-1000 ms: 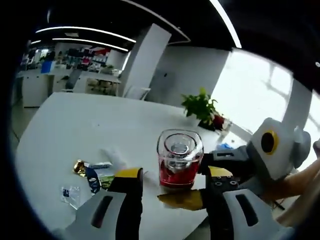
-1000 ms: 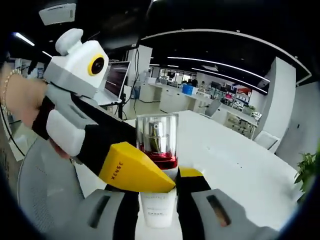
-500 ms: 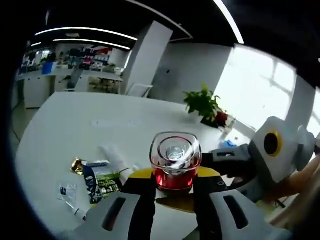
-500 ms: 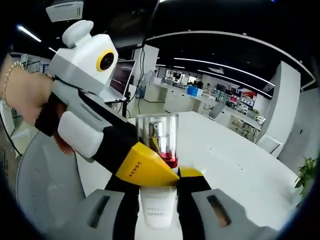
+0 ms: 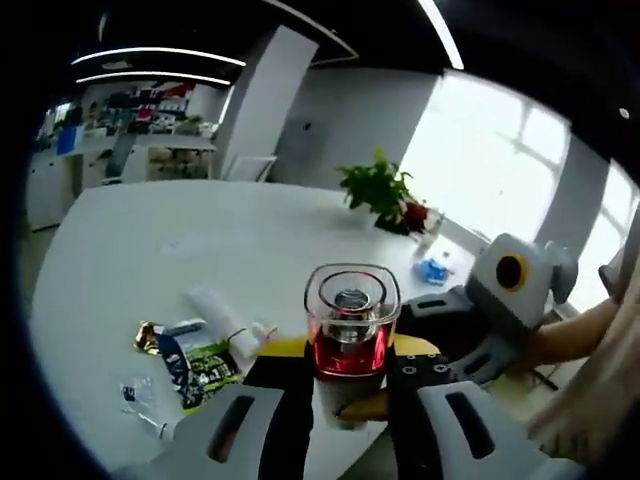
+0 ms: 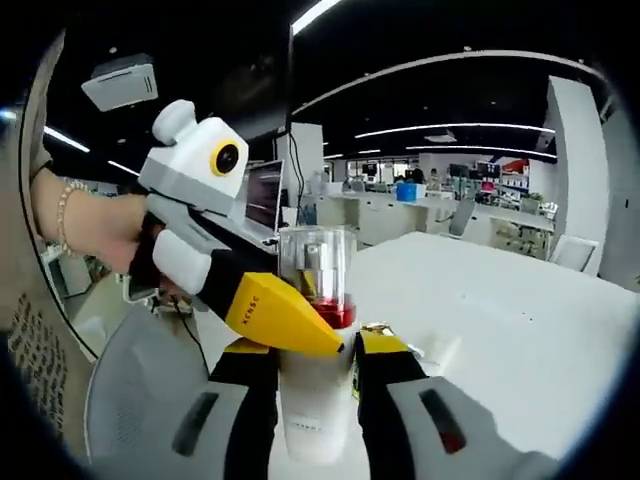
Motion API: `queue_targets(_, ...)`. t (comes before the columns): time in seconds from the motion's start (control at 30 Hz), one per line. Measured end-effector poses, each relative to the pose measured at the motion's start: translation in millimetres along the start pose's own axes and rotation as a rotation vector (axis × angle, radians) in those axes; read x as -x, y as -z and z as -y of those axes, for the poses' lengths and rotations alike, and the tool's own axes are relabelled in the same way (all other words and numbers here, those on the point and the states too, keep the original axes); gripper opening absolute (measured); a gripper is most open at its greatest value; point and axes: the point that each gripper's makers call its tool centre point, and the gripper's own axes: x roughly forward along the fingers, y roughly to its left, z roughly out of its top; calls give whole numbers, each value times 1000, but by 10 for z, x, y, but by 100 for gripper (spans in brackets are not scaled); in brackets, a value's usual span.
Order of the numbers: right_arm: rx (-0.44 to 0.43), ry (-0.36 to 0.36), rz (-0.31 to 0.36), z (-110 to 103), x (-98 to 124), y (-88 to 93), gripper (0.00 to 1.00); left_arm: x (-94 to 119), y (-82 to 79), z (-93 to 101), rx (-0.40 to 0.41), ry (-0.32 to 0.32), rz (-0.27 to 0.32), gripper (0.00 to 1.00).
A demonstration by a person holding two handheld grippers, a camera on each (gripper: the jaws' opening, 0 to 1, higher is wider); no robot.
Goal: Arrange the skincare products in the storage area until every visible bottle or jar stands upright without overlapping.
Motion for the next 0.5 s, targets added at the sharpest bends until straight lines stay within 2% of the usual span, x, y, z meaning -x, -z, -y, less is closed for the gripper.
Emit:
queue_targets(0.03, 0, -20, 7, -5, 6, -13, 34, 28, -23, 41, -14, 35, -1, 23)
queue_targets(0.1, 4, -108, -16, -59, 37, 16, 37, 68, -62, 107, -30, 84, -4, 23)
queue_targets(0.2, -68, -239, -27, -140, 141, 8, 35, 86, -93, 194, -60, 142, -18, 23)
queue_targets(0.3, -72, -294, -42, -160, 220, 9, 32, 84, -124, 289, -76, 210, -31, 23)
queue_targets(0.37, -64, -312, -76, -158, 245, 58, 36, 83, -152, 347, -82, 249, -30, 23)
queue_targets(0.4, -78, -343, -95, -195, 255, 93, 36, 86, -164, 377, -85, 268, -27, 23)
queue_targets(0.5, -92, -390, -77, -266, 249, 80, 35, 87, -170, 453, -102, 315, -32, 23)
